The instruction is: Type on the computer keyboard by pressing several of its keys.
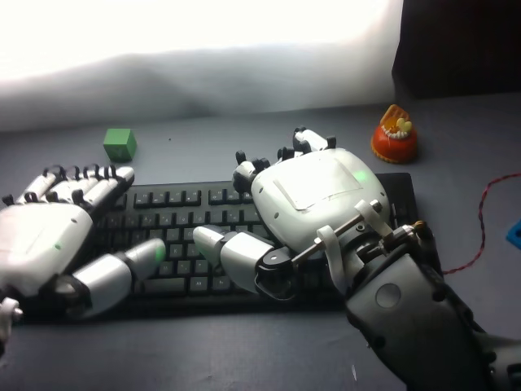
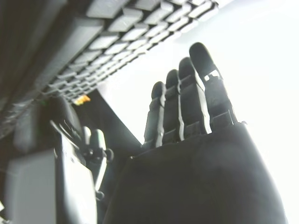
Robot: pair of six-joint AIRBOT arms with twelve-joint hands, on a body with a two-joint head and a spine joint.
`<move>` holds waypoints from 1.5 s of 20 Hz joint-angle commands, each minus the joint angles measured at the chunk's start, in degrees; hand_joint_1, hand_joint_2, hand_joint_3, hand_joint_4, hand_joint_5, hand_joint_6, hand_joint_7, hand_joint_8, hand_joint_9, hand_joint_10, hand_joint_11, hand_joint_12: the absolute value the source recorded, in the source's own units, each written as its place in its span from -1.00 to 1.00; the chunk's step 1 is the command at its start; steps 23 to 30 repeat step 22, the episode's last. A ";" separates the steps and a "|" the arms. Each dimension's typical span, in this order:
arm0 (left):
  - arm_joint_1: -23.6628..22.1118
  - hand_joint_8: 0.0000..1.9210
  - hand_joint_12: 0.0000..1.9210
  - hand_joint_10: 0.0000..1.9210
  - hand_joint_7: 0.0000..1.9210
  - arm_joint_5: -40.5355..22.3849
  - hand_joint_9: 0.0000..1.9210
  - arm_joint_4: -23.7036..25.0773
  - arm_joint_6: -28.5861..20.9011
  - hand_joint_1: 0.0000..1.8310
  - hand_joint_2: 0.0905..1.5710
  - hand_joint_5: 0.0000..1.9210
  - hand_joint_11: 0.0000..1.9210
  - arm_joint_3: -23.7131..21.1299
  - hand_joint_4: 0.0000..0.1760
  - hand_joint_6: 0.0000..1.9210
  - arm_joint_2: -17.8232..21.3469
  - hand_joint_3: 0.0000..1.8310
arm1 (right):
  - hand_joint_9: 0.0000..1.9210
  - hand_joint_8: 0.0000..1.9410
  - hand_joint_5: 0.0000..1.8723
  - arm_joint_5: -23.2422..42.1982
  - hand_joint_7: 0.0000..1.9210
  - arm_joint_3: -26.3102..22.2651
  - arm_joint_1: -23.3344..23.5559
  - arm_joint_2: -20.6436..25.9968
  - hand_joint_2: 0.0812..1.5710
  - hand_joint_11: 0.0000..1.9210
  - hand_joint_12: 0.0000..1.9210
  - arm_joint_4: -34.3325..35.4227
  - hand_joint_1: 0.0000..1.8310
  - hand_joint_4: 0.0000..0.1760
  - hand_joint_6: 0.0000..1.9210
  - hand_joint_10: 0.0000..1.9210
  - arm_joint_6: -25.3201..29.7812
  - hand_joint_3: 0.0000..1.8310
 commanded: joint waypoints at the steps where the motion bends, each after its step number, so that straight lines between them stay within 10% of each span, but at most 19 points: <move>1: -0.75 -0.99 0.04 -0.95 -0.76 6.98 -0.77 2.30 -0.29 -0.96 0.65 -0.79 -1.00 -0.14 -0.99 -0.98 1.45 -0.99 | -0.43 -1.00 -0.51 2.92 -0.19 -0.53 0.21 0.32 0.53 -0.85 0.71 -5.10 -1.00 -1.00 -0.60 -0.09 -0.12 -1.00; 10: -4.92 -0.98 0.05 -0.95 -0.69 1.19 -0.72 2.31 -0.17 -0.96 0.68 -0.69 -1.00 -3.88 -1.00 -0.96 10.20 -1.00 | -0.43 -0.99 -0.49 2.80 -0.18 -3.06 -0.43 2.10 0.53 -0.86 0.72 -5.09 -1.00 -1.00 -0.58 -0.08 -0.92 -1.00; 12: -6.36 -0.91 0.21 -0.90 -0.47 0.10 -0.59 2.31 -0.17 -0.98 0.71 -0.51 -1.00 -4.80 -1.00 -0.89 12.09 -0.99 | -0.39 -0.92 -0.37 2.83 -0.05 -3.60 -0.63 2.44 0.53 -0.75 0.78 -5.09 -0.98 -1.00 -0.49 0.18 -1.02 -1.00; 15: -7.33 -0.23 0.80 0.16 -0.22 -1.08 -0.45 2.31 -0.17 -0.93 0.75 -0.37 -0.87 -6.04 -1.00 -0.24 14.24 -1.00 | -0.31 0.24 -0.16 2.81 -0.12 -3.84 -0.70 2.52 0.53 -0.52 0.98 -5.09 -0.92 -1.00 -0.06 0.63 -1.00 -1.00; 19: -7.23 0.57 1.00 0.88 0.07 -2.35 0.00 2.30 -0.47 -0.85 0.76 -0.06 -0.16 -6.98 -1.00 0.26 16.77 -0.99 | 0.08 0.57 0.04 2.76 0.17 -4.04 -0.72 2.56 0.61 -0.05 1.00 -5.09 -0.96 -1.00 0.11 0.97 -1.46 -0.99; 22: -7.66 0.72 1.00 0.92 0.24 -3.13 0.22 2.30 -0.66 -0.82 0.82 -0.02 0.10 -6.91 -1.00 0.83 17.93 -0.99 | 0.41 0.95 0.19 2.88 0.39 -4.27 -0.91 2.69 0.75 0.29 1.00 -5.09 -0.71 -1.00 0.88 1.00 -1.70 -0.98; 30: -7.66 0.72 1.00 0.92 0.24 -3.13 0.22 2.30 -0.66 -0.82 0.82 -0.02 0.10 -6.91 -1.00 0.83 17.93 -0.99 | 0.41 0.95 0.19 2.88 0.39 -4.27 -0.91 2.69 0.75 0.29 1.00 -5.09 -0.71 -1.00 0.88 1.00 -1.70 -0.98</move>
